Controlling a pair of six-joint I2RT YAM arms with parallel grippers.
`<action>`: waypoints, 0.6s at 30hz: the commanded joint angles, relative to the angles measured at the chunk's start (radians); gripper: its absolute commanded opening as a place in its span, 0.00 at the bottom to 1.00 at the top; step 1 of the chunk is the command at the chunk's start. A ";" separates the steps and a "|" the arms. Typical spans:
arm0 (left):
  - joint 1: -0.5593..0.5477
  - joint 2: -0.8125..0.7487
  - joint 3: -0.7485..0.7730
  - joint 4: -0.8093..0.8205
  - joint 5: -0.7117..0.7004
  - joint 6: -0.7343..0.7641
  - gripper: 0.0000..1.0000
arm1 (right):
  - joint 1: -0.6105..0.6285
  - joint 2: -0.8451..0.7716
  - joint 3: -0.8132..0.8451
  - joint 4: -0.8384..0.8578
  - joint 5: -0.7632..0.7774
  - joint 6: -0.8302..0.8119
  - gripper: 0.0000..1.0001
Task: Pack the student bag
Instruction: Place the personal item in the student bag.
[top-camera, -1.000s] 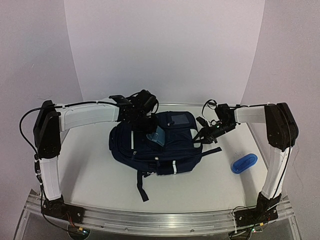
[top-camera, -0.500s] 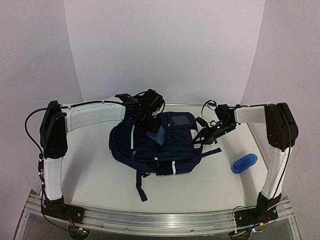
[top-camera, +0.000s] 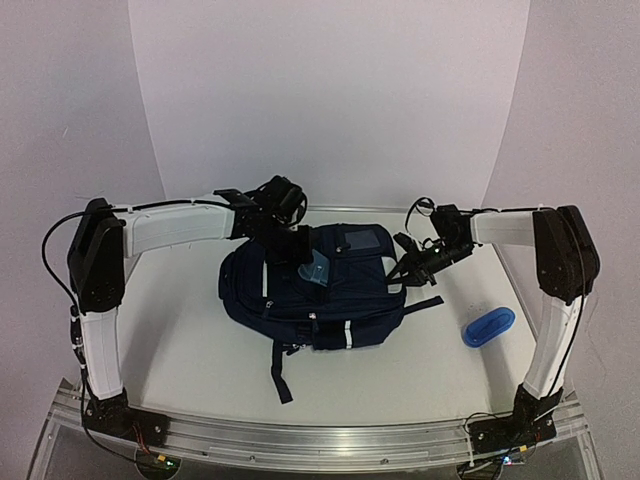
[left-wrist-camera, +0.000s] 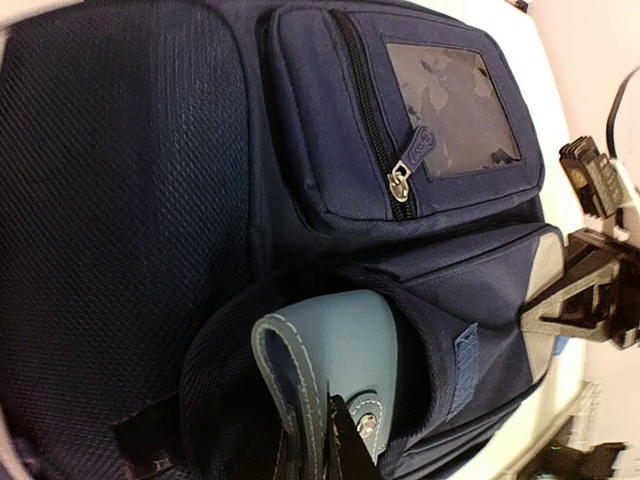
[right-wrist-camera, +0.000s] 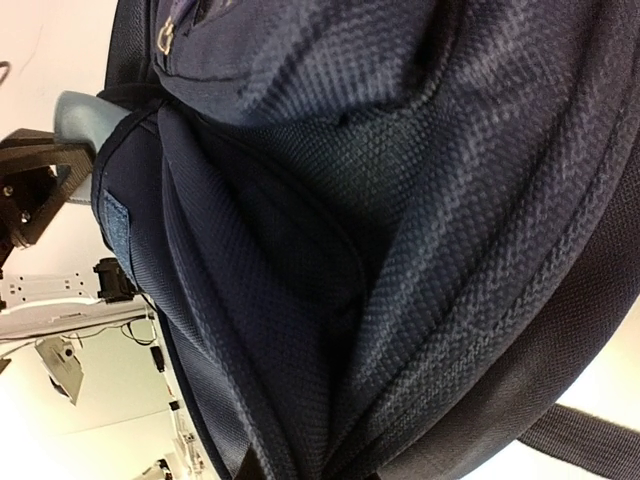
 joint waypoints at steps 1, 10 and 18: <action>-0.038 0.085 -0.018 0.154 0.212 -0.105 0.00 | 0.091 -0.064 -0.017 0.061 -0.129 0.056 0.00; -0.068 0.227 0.102 0.007 0.099 -0.011 0.00 | 0.092 -0.069 -0.051 0.064 -0.155 0.023 0.00; -0.097 0.224 0.140 -0.033 -0.089 0.057 0.00 | 0.092 -0.038 -0.076 0.054 -0.200 -0.019 0.00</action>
